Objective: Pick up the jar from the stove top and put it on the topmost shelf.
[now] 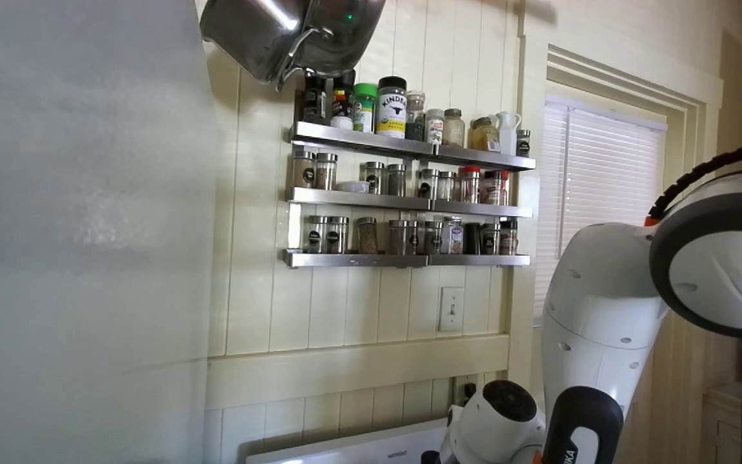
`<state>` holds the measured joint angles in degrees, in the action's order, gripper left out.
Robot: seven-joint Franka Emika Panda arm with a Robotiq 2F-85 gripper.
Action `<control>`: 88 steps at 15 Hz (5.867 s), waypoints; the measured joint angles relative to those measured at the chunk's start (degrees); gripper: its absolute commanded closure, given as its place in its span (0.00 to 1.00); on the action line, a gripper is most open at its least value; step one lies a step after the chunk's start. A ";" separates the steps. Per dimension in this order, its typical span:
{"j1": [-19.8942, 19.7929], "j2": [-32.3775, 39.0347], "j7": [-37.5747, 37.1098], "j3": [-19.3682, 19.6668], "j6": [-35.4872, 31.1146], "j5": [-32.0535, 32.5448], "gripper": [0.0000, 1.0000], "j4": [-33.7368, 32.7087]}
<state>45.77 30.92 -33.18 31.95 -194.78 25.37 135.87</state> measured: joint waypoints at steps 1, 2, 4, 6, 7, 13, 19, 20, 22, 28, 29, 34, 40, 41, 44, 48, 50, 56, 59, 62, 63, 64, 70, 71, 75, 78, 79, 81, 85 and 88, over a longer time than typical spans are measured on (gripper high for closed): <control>0.00 0.00 0.00 0.17 0.00 0.00 0.29 0.00; 0.00 0.00 0.00 0.31 0.00 0.00 0.35 0.00; 0.00 0.00 0.00 0.35 0.00 0.00 0.32 0.00; 0.01 0.00 0.00 0.33 -0.01 0.00 0.30 0.00; 0.01 0.00 0.00 0.32 -0.01 0.00 0.24 0.00; 0.52 0.11 0.02 0.69 -0.01 0.00 0.34 0.00; 1.85 0.43 0.02 2.11 -0.01 -0.05 0.36 0.00; 2.09 0.48 0.02 2.33 -0.01 -0.07 0.37 0.00; 2.57 0.61 0.02 2.80 -0.01 -0.08 0.37 -0.02; 3.12 1.06 0.06 3.64 -0.01 -0.09 0.81 -0.37; 3.12 1.12 0.13 3.75 -0.01 -0.09 0.83 -0.42; 3.98 1.21 0.65 5.05 -0.07 -0.08 0.83 -0.65; 3.22 -9.56 0.16 4.31 -0.93 0.52 0.83 4.22; 2.89 -12.78 -0.51 4.04 -0.92 1.28 0.83 6.06; -1.81 -22.26 -5.56 -1.29 -0.85 8.85 0.83 11.94; -5.32 -34.53 -15.63 -6.34 3.30 21.21 0.83 21.08; -1.60 -38.66 -22.98 -4.06 7.43 27.19 0.83 23.52; 14.47 -44.75 -28.31 5.95 29.20 22.23 0.58 20.93; 8.76 -49.93 -28.93 1.96 38.56 22.02 0.58 20.58; 7.45 -51.30 -28.93 1.32 39.25 22.04 0.58 21.06; 7.45 -51.29 -28.93 1.23 39.25 22.04 0.83 21.18; 7.45 -51.27 -28.97 1.12 39.25 22.04 0.83 21.28; -8.04 -51.30 -22.79 -19.44 48.63 10.70 0.83 16.55; -11.33 -52.17 -21.76 -23.89 52.38 8.30 0.83 14.67; -23.00 -57.24 -18.90 -38.88 68.50 -0.48 0.83 6.45; -28.08 -62.04 -18.48 -44.09 77.46 -4.00 0.83 0.85; -29.54 -63.81 -18.48 -45.06 80.22 -4.60 0.83 -0.79; -32.57 -67.55 -18.57 -46.08 84.42 -4.71 0.58 -3.52; -35.00 -71.42 -18.48 -46.42 86.53 -4.71 0.83 -4.60; -35.94 -71.20 -18.48 -47.12 86.32 -4.70 0.83 -4.61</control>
<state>9.83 -40.28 -51.67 -15.17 -108.46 20.67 131.26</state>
